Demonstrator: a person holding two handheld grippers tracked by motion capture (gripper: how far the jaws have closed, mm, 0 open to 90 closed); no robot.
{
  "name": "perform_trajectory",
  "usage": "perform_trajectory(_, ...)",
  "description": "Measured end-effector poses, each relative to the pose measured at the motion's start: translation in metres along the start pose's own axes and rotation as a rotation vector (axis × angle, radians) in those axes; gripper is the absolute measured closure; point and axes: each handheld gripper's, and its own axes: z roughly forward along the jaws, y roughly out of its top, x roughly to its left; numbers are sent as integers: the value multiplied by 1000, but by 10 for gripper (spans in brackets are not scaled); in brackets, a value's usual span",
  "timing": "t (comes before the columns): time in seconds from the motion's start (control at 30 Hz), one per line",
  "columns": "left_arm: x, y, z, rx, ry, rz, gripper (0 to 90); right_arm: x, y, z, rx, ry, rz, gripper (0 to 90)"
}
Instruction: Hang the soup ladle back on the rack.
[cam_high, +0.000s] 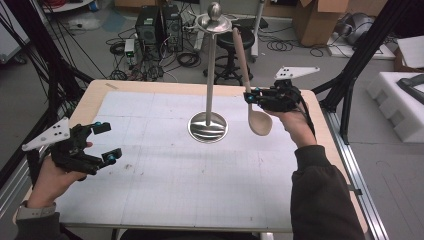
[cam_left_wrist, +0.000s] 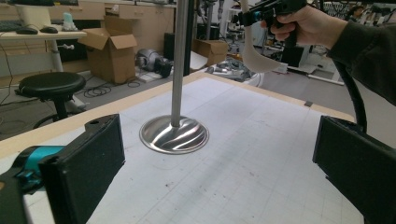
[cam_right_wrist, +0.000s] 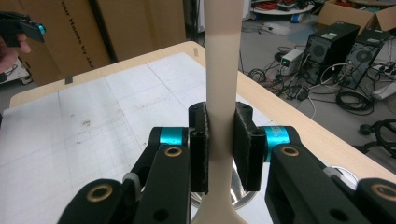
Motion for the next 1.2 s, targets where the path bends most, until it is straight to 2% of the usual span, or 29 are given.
perform_trajectory(0.6, -1, 1, -3, -5, 2, 1, 25, -2, 2, 19, 19, 3, 0, 783)
perform_trajectory(1.2, -3, 1, -5, -5, 3, 3, 25, 1, 3, 36, 4, -3, 5, 783)
